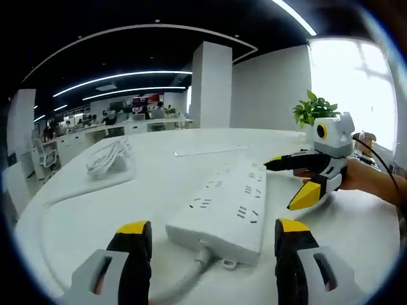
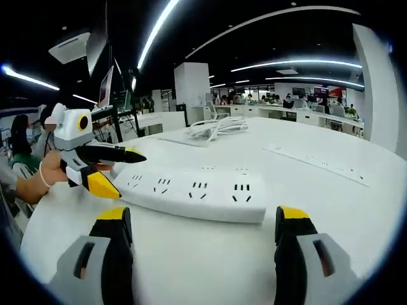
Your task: Straighten the power strip on the desk, plug the charger into it
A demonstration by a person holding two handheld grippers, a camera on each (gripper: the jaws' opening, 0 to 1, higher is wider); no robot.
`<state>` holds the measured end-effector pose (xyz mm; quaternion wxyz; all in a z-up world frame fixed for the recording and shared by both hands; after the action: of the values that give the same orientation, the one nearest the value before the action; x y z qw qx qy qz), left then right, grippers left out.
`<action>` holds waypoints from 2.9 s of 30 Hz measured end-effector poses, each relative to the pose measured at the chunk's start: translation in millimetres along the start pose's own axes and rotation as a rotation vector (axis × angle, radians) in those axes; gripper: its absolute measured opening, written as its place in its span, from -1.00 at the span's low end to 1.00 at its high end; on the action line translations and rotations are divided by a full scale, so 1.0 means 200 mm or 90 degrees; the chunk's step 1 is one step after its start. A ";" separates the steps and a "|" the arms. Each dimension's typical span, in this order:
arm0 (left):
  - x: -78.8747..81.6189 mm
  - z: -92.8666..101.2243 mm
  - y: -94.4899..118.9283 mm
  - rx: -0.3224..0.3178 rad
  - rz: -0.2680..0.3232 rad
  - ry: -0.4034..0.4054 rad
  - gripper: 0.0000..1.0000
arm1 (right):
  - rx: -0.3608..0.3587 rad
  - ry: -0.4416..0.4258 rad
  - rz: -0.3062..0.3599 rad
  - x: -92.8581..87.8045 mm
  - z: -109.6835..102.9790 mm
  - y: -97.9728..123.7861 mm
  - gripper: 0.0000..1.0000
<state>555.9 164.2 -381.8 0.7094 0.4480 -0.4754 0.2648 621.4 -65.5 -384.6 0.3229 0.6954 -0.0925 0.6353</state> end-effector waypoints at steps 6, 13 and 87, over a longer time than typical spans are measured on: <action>-0.02 0.01 -0.01 0.000 -0.024 -0.013 0.53 | 0.012 -0.009 -0.005 -0.01 0.00 -0.04 0.86; -0.01 0.00 -0.02 -0.011 -0.040 -0.011 0.47 | 0.018 -0.014 -0.002 0.01 0.01 -0.05 0.84; 0.07 -0.07 -0.16 -0.186 -0.096 -0.113 0.44 | -0.145 -0.094 -0.013 -0.04 -0.18 0.15 0.52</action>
<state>594.0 161.7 -384.4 0.7399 0.3961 -0.5348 0.0982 573.5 -69.8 -383.6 0.3987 0.6998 -0.1803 0.5646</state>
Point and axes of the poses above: the point that each gripper's makers call its tool centre point, and the gripper's own axes: y roughly backward along the fingers, z roughly to its right, x roughly out of its top, the point moved 9 cm from there along y, roughly backward along the fingers, and after that the axes turned 3 degrees about y, right-handed, at the moved point
